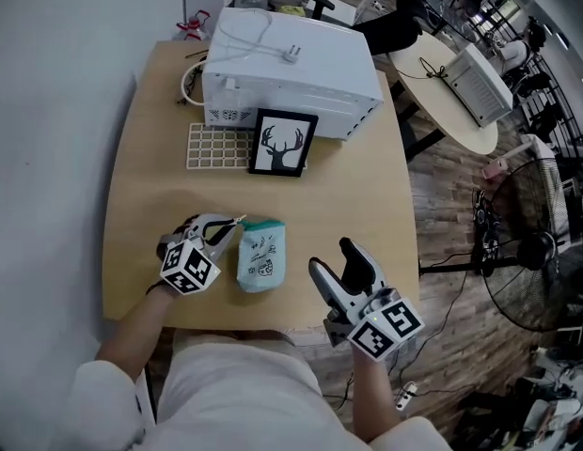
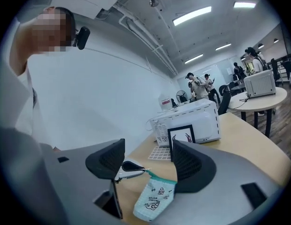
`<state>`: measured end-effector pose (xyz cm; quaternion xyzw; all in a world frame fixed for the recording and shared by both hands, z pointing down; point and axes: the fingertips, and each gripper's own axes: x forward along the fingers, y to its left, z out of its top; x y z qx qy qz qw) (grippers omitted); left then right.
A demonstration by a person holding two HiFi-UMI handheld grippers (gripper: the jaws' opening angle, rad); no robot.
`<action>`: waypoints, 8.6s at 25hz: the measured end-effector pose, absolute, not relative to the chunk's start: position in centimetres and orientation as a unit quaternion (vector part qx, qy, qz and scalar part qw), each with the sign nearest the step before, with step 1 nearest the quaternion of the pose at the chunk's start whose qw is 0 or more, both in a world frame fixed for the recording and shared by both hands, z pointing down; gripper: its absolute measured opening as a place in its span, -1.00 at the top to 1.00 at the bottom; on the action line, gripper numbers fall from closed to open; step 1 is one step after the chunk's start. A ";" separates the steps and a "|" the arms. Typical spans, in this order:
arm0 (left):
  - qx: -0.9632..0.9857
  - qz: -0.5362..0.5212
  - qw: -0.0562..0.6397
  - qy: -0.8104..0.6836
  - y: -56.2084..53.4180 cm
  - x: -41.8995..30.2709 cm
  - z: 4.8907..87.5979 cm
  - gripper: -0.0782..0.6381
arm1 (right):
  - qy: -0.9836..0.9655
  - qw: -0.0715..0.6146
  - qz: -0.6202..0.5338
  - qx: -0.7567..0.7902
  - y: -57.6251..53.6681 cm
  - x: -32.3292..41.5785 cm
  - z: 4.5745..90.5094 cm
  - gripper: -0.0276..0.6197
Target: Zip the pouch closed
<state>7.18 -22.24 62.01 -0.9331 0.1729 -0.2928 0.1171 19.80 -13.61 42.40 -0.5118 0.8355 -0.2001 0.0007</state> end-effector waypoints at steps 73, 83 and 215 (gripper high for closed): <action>-0.909 -0.157 0.384 -0.046 -7.7 7.6 39.6 0.71 | 0.961 -0.252 -0.111 0.036 -9.0 8.4 40.7 0.81; -0.892 -0.186 0.401 -0.096 -5.8 8.8 41.0 0.71 | 0.920 -0.375 -0.081 0.083 -6.9 9.4 42.4 0.80; -0.947 -0.178 0.262 0.050 -10.4 0.7 41.2 0.72 | 0.883 -0.457 -0.044 -0.099 -12.8 16.8 44.8 0.81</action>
